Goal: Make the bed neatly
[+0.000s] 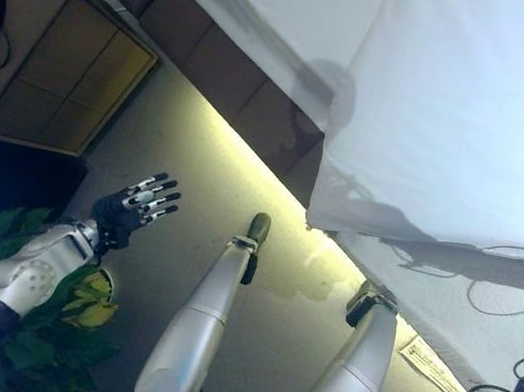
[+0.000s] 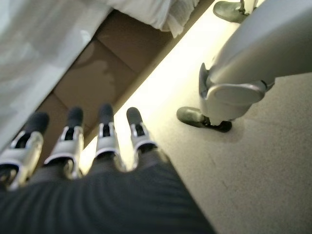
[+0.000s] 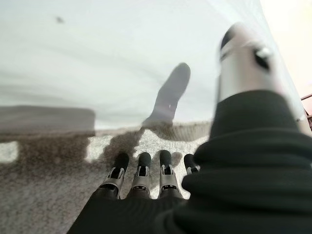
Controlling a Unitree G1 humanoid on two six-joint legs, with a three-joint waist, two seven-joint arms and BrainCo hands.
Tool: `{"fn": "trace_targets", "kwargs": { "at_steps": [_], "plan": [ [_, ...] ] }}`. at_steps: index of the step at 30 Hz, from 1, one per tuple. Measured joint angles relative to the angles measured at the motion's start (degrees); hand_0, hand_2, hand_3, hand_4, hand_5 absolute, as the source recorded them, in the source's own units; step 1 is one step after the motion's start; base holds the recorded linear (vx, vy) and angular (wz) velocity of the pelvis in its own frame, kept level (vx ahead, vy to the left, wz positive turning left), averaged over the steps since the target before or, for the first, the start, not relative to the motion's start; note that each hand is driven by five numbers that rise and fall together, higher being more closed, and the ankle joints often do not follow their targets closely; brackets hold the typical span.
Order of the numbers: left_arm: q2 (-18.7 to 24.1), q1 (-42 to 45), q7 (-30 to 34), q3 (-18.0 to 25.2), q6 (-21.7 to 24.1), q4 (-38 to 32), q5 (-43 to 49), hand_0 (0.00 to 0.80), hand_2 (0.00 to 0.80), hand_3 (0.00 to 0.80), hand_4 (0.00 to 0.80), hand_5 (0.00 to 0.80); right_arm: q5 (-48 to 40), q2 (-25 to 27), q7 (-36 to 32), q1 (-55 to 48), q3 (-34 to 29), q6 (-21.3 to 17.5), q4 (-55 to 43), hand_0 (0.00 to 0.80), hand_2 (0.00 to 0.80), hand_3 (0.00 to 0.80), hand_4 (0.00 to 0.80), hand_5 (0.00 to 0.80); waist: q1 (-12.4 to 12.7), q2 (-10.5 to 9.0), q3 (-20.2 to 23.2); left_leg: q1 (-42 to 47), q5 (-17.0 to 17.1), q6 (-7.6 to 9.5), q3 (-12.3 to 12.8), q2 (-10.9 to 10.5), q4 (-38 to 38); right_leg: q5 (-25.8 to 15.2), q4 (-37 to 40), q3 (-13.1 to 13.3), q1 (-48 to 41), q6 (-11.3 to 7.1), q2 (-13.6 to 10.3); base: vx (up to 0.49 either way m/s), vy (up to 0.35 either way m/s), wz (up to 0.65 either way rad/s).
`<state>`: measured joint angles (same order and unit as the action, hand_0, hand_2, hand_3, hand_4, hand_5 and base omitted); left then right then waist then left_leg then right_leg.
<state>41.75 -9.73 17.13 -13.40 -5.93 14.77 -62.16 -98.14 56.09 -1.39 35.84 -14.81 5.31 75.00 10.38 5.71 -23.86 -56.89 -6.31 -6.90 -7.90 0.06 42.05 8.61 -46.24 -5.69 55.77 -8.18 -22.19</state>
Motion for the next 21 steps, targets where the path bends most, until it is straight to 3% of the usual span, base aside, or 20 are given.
{"fn": "trace_targets", "kwargs": {
  "at_steps": [8, 18, 21],
  "plan": [
    [0.00, -0.04, 1.28, 0.04, -0.68, 0.12, 0.00, 0.000, 0.000, 0.000, 0.000, 0.000, 0.21, 1.28, 1.58, 1.53, 0.01, 0.02, 0.00, 0.800, 0.800, 0.800, 0.800, 0.800, -0.02, 1.60, 1.03, -0.28, -0.03, -0.06, -0.05, -0.02, -0.31, 0.12, -0.03, -0.47, 0.15, 0.24, -0.10, 0.003, -0.002, 0.01],
    [-0.01, -0.03, 1.36, 0.02, -0.83, 0.04, -0.03, 0.000, 0.000, 0.000, 0.000, 0.000, -0.43, 0.85, 0.71, 2.23, 0.00, -0.05, -0.02, 0.800, 0.800, 0.800, 0.800, 0.800, -0.06, 1.53, 1.44, 0.91, -0.02, -0.05, -0.12, 0.10, -0.73, 0.18, 0.33, -0.93, -1.23, 0.28, -0.07, 0.014, 0.010, 0.01],
    [-0.73, 0.01, 1.05, 0.00, -0.85, -0.08, 0.00, 0.000, 0.000, 0.000, 0.000, 0.000, 0.27, -1.57, -1.36, 0.69, -0.02, -0.70, -3.87, 0.800, 0.800, 0.800, 0.800, 0.800, -0.04, 1.16, 1.71, 3.58, 0.02, 0.00, -0.21, 0.50, -2.04, 0.19, 1.59, -1.47, -4.11, 0.27, 0.05, 0.012, 0.010, -0.01]
  ]
}}
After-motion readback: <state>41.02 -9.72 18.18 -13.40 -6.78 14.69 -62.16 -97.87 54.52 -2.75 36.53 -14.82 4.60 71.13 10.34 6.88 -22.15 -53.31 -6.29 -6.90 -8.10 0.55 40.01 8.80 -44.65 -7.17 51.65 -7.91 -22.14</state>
